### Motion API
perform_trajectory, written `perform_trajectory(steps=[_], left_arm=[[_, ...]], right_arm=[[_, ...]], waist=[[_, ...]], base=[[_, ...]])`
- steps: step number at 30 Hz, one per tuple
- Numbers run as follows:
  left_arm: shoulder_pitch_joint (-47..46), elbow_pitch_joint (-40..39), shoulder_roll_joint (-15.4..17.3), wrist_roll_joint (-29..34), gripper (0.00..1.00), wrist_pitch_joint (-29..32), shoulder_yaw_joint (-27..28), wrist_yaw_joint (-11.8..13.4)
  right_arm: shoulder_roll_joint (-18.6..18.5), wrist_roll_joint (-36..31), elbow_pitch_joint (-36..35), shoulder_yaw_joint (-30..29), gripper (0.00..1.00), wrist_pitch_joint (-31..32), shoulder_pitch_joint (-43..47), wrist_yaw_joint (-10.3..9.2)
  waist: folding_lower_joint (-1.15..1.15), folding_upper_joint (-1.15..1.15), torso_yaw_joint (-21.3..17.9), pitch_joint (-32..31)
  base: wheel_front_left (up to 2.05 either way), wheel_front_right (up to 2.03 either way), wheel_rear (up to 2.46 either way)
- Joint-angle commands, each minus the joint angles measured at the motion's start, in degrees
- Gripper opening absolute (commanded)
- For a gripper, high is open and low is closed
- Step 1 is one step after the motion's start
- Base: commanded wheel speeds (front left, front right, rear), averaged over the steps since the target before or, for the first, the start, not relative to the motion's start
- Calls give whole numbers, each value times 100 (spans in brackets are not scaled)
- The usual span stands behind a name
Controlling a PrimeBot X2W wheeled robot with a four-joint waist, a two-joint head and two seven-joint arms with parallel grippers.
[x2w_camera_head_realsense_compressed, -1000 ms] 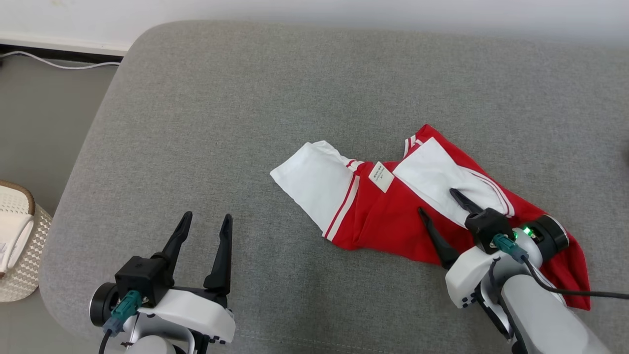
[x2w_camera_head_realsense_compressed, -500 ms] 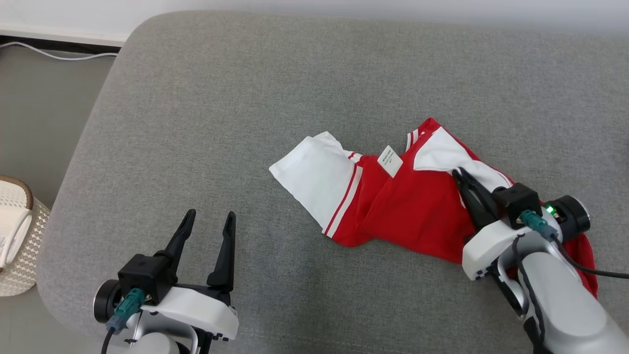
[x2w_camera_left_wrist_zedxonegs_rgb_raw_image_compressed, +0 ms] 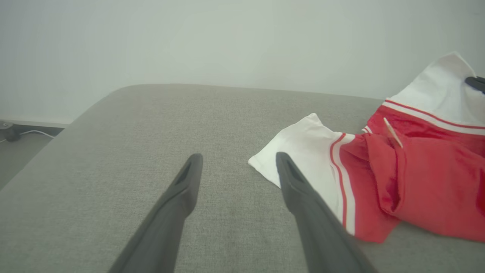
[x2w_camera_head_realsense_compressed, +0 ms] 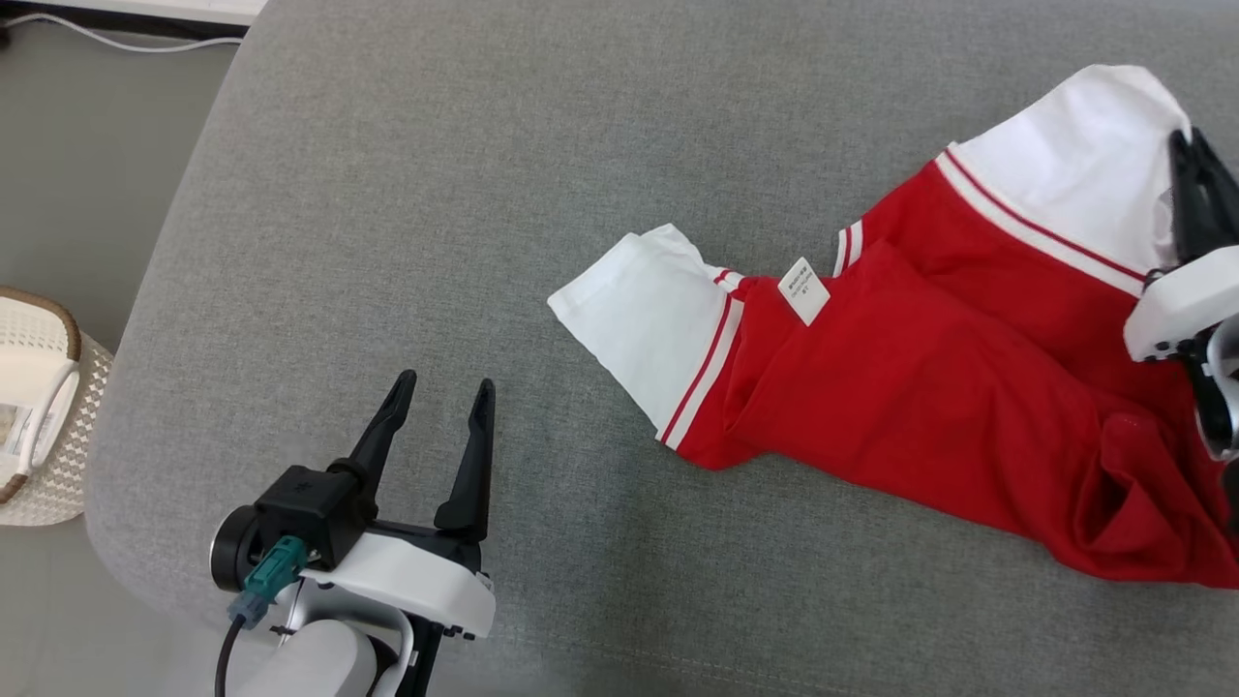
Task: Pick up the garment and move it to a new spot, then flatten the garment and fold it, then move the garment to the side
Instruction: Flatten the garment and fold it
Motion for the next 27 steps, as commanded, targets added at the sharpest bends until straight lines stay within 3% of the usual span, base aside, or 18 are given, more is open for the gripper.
perform_trajectory(steps=[1, 12, 13, 14, 15, 21, 27], left_arm=[[-234, -79, 86, 79, 100, -73, 204, -61], [-410, 58, -94, 245, 100, -75, 223, -242], [-422, 68, -96, 259, 100, -75, 222, -251], [-435, 79, -99, 271, 100, -75, 219, -260], [-443, 91, -101, 278, 100, -75, 222, -265], [-421, 139, -87, 300, 100, -75, 260, -263], [-344, 168, -39, 301, 100, -75, 297, -224]], right_arm=[[-77, 17, 47, -15, 0, -67, -134, -1], [-265, -214, 1224, -1332, 0, -67, -509, -1], [-227, -240, 1253, -1413, 23, -67, -537, -1], [-205, -268, 1301, -1487, 77, -67, -553, -1], [-177, -292, 1329, -1545, 100, -67, -571, -1], [45, -345, 1199, -1632, 100, -67, -472, -1], [211, -173, 516, -1645, 100, -68, 33, -1]], waist=[[0, 0, 85, 115], [0, 0, 121, 366], [0, 0, 110, 371], [0, 0, 99, 373], [0, 0, 82, 373], [0, 0, -105, 252], [0, 0, -326, 18]], base=[[0, 0, 0], [0, 0, 0], [0, 0, 0], [0, 0, 0], [0, 0, 0], [0, 0, 0], [0, 0, 0]])
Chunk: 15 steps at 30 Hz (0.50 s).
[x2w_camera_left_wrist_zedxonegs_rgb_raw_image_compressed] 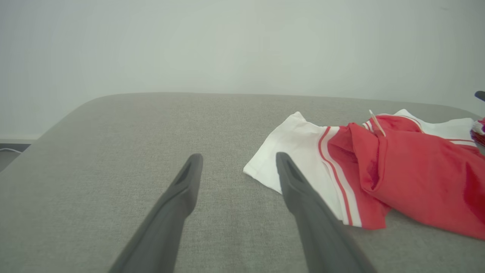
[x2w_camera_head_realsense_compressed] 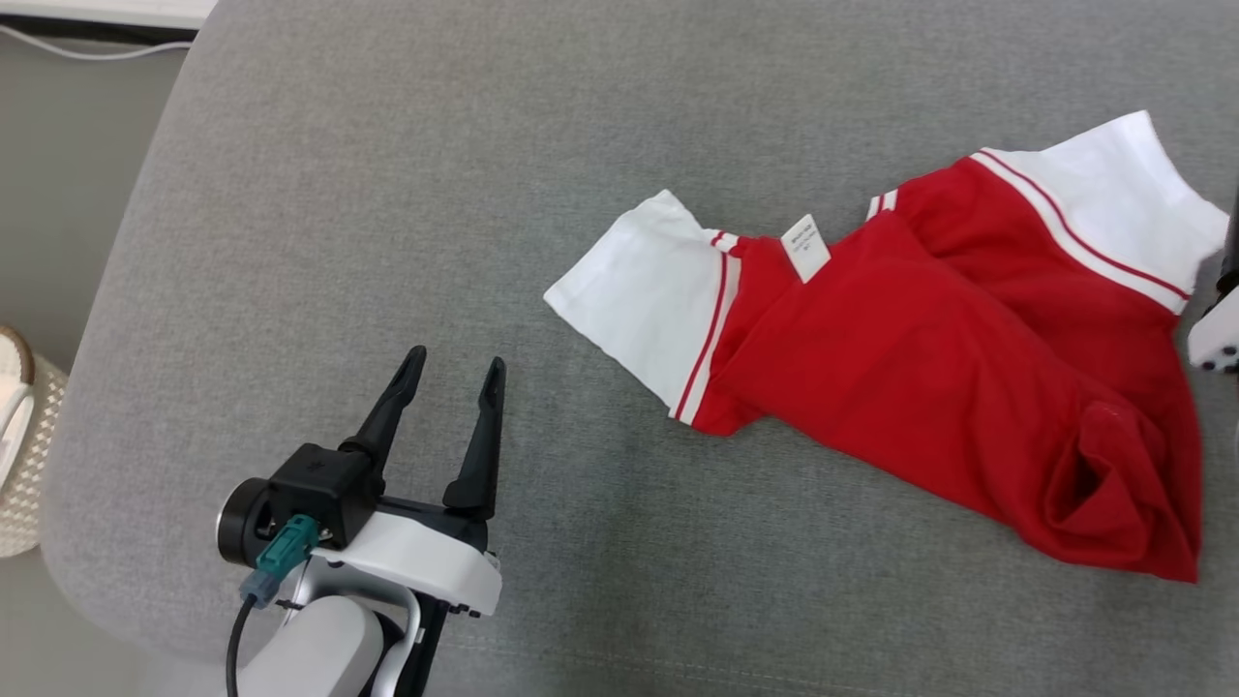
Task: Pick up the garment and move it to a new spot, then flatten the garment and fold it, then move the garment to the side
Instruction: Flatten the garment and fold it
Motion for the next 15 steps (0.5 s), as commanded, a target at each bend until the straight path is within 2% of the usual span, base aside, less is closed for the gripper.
perform_trajectory(steps=[1, 15], left_arm=[[-80, -99, 195, 14, 100, -59, 253, 17], [313, -257, 575, -30, 100, 99, 394, 260]], right_arm=[[79, 100, -353, 85, 100, -68, 293, -1], [775, 320, -2858, 540, 100, -68, 2364, -1]], waist=[[0, 0, -134, -123], [0, 0, -669, -687]], base=[[0, 0, 0], [0, 0, 0]])
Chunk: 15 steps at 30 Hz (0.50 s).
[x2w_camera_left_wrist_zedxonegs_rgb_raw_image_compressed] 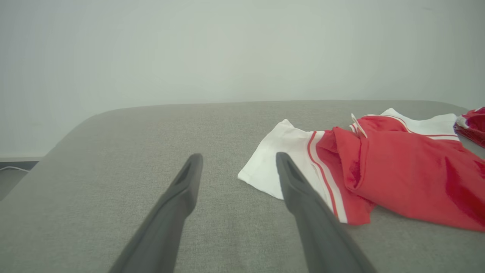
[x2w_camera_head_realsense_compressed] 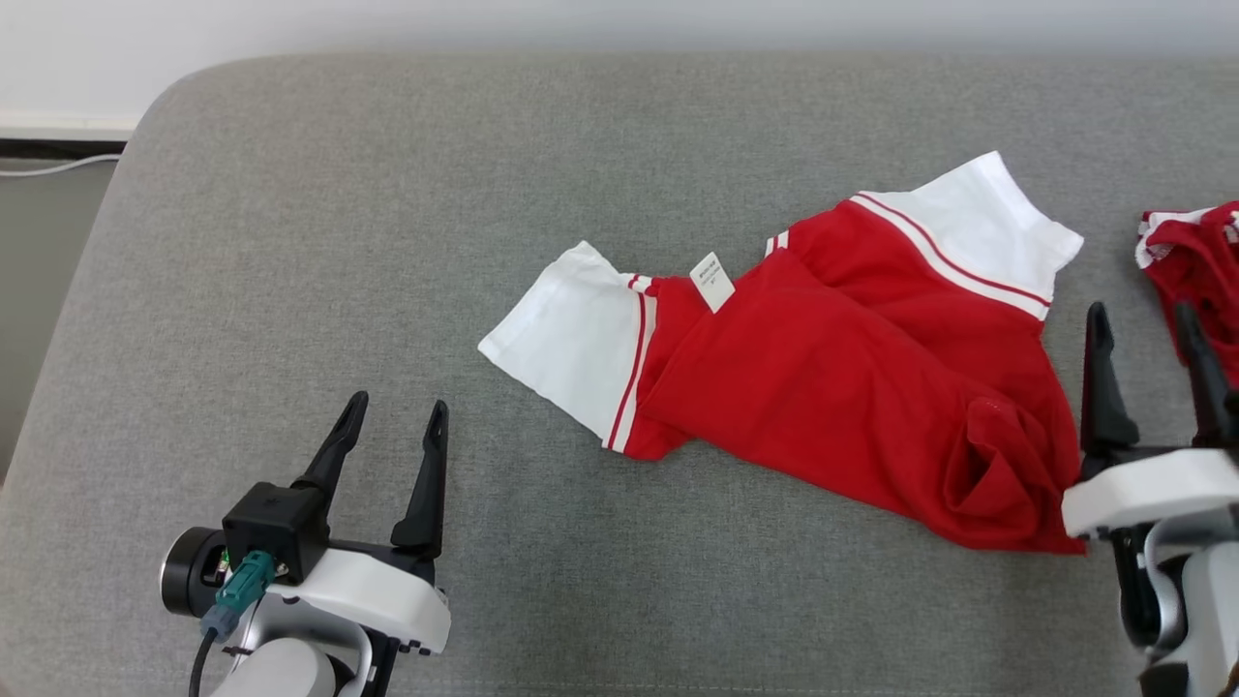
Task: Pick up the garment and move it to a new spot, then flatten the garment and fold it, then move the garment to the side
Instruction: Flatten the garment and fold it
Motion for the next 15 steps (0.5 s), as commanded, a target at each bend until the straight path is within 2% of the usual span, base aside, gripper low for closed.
perform_trajectory(steps=[1, 8, 15], left_arm=[[-93, -161, 168, -23, 100, 12, 252, 65], [65, -296, 301, -38, 100, 126, 256, 158], [241, -366, 362, -92, 100, 203, 264, 254]], right_arm=[[-5, 11, -233, 141, 100, -63, 122, -1], [299, -41, -977, 353, 100, -63, 1162, -1], [439, 32, -1238, 449, 100, -63, 1807, -1]], waist=[[0, 0, -90, -100], [0, 0, -203, -303], [0, 0, -263, -495]], base=[[0, 0, 0], [0, 0, 0], [0, 0, 0]])
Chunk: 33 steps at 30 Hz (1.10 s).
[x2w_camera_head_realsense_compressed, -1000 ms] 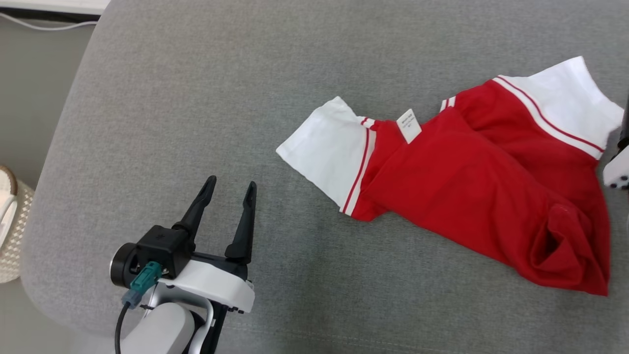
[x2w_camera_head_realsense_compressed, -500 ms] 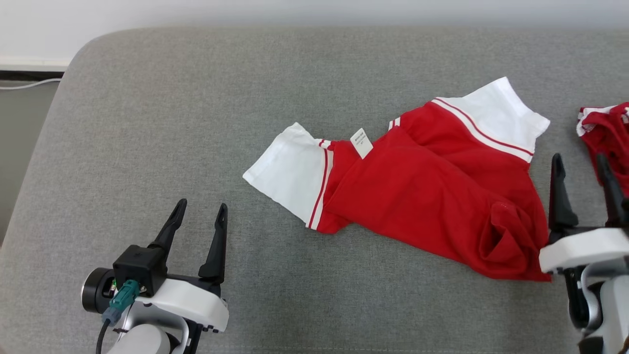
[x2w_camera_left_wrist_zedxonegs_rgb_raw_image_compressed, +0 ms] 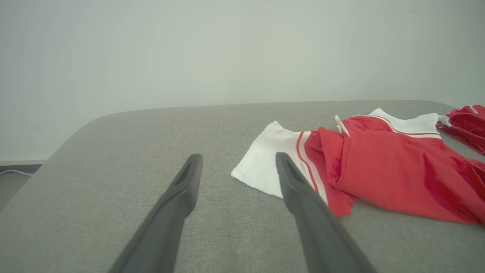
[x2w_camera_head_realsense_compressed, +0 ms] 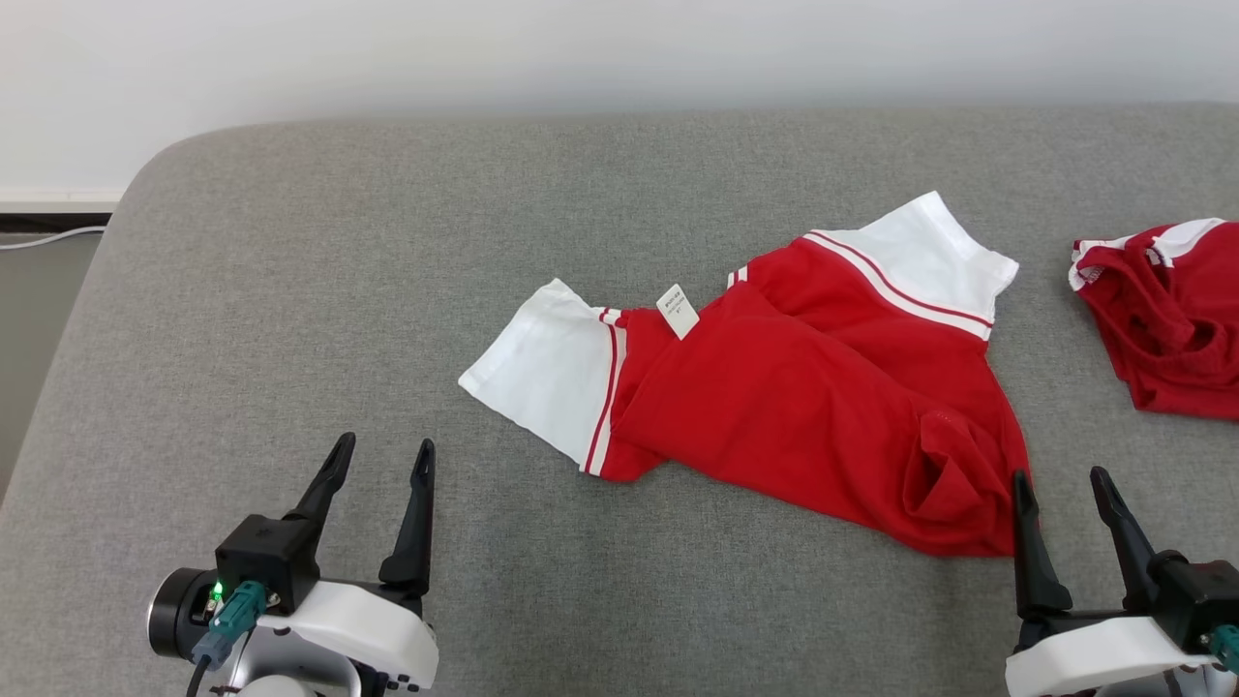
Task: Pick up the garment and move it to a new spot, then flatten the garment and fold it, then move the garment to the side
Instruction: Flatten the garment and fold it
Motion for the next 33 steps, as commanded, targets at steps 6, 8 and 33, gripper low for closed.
perform_trajectory(steps=[6, 8, 33], left_arm=[[-141, -203, 203, -23, 100, 55, 200, 61], [-142, -220, 210, -23, 100, 60, 199, 69], [-523, -180, -110, -17, 100, -221, 243, -37]], right_arm=[[-48, 166, -204, 187, 100, -60, -29, -1], [-47, 180, -209, 186, 100, -60, -43, -1], [-1256, 858, 1545, 1685, 100, 681, -2860, -1]], waist=[[0, 0, 17, -60], [0, 0, 42, -66], [0, 0, 1003, 760]], base=[[0, 0, 0], [0, 0, 0], [0, 0, 0]])
